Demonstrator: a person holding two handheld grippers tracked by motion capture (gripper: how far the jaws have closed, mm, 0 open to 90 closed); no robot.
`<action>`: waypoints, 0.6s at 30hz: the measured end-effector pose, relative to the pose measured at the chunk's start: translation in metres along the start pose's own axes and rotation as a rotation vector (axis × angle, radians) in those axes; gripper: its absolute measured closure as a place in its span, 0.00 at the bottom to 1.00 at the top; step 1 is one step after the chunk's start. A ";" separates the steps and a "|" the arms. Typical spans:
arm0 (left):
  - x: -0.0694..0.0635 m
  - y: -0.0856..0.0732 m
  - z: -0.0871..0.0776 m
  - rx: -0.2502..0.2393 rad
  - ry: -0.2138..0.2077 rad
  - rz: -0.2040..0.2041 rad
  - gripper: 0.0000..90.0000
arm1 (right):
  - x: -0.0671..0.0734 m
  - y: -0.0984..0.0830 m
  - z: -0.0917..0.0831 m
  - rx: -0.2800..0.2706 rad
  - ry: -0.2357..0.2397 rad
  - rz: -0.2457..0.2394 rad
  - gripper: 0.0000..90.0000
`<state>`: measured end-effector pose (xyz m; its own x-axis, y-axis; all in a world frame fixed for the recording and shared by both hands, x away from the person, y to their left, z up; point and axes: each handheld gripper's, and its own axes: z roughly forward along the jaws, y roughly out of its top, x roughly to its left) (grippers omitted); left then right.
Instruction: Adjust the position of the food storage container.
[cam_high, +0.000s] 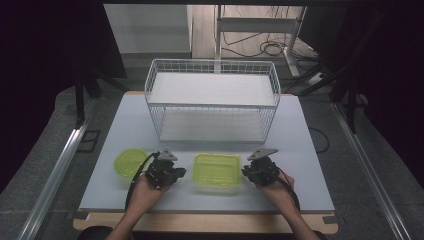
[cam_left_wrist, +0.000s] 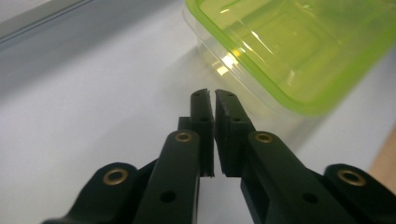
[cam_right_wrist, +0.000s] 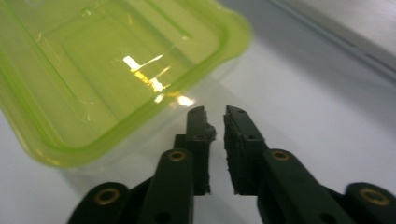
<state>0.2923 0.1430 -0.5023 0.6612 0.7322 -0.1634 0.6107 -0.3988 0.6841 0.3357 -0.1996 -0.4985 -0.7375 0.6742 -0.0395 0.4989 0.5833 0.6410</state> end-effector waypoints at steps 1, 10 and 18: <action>-0.001 -0.003 -0.003 -0.008 0.000 0.003 0.91 | -0.003 -0.002 -0.005 -0.014 -0.002 0.013 0.81; -0.015 -0.023 -0.028 -0.088 0.072 0.039 0.44 | 0.002 -0.012 -0.034 -0.163 -0.003 0.047 0.45; -0.027 -0.049 -0.037 -0.086 0.086 0.084 0.14 | 0.018 -0.022 -0.039 -0.216 0.027 0.052 0.16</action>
<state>0.2285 0.1631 -0.5056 0.6663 0.7444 -0.0442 0.5128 -0.4145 0.7518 0.2939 -0.2180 -0.4835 -0.7266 0.6869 0.0164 0.4294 0.4354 0.7912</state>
